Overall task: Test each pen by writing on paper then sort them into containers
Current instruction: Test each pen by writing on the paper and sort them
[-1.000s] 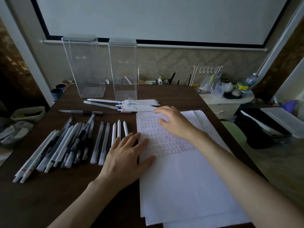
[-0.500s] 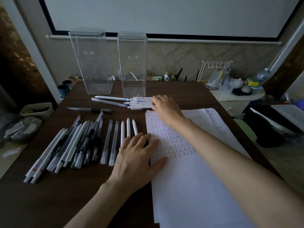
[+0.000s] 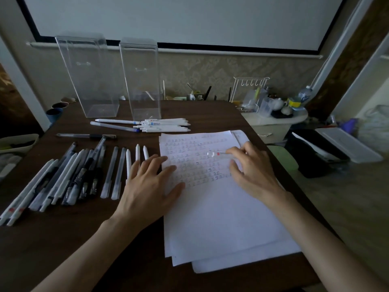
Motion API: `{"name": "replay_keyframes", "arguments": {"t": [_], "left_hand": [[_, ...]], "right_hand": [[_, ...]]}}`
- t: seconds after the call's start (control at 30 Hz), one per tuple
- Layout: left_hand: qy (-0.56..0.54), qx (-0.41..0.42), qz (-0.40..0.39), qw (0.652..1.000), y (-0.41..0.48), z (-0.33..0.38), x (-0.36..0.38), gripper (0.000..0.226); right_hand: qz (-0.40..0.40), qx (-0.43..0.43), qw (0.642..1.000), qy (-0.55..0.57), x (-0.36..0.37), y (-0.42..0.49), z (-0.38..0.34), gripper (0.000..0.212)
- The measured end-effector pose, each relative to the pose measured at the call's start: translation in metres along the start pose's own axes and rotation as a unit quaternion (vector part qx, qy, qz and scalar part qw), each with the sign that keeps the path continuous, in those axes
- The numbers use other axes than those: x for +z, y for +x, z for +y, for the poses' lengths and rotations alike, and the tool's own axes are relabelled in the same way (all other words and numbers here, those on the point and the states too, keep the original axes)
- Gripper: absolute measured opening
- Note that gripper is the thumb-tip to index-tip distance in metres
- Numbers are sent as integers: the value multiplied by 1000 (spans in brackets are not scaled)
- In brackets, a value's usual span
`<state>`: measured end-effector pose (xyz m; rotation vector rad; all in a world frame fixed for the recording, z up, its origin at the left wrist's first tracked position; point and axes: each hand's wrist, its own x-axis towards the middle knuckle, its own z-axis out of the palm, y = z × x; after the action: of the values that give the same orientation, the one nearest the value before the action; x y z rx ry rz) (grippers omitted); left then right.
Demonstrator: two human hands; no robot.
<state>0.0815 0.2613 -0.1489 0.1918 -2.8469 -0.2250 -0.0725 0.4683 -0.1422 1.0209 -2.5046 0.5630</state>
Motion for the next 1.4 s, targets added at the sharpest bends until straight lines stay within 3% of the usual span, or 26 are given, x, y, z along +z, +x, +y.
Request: {"name": "replay_keyframes", "arguments": {"t": [0.17, 0.3, 0.57, 0.77, 0.8, 0.9, 1.0, 1.2, 1.3, 1.4], "left_hand": [[-14, 59, 37, 997, -10, 16, -4, 49], [-17, 84, 47, 995, -13, 19, -1, 43], [-38, 103, 43, 993, -16, 24, -4, 54], [-61, 146, 2, 987, -12, 40, -9, 47], [-64, 159, -9, 985, -10, 46, -11, 43], [-82, 190, -51, 977, -2, 68, -9, 40], [-85, 214, -80, 970, 13, 93, -2, 48], [-81, 239, -94, 963, 28, 113, 23, 58], [-80, 241, -94, 963, 26, 112, 27, 60], [-74, 238, -93, 964, 26, 110, 28, 60]], "right_hand": [[0, 81, 996, -38, -2, 3, 1, 65], [52, 59, 997, -15, 3, -3, -1, 63], [-13, 77, 996, -42, 2, -5, -8, 54], [29, 52, 998, -38, 4, 2, 1, 62], [59, 27, 998, -10, 3, 3, 4, 59], [129, -14, 979, 157, -2, 6, 12, 23], [183, 70, 933, 303, -12, 6, 14, 32], [114, 221, 866, 433, -13, 6, 20, 39], [67, 222, 885, 403, -3, 4, 21, 35], [26, 234, 882, 409, -4, 5, 29, 30]]}}
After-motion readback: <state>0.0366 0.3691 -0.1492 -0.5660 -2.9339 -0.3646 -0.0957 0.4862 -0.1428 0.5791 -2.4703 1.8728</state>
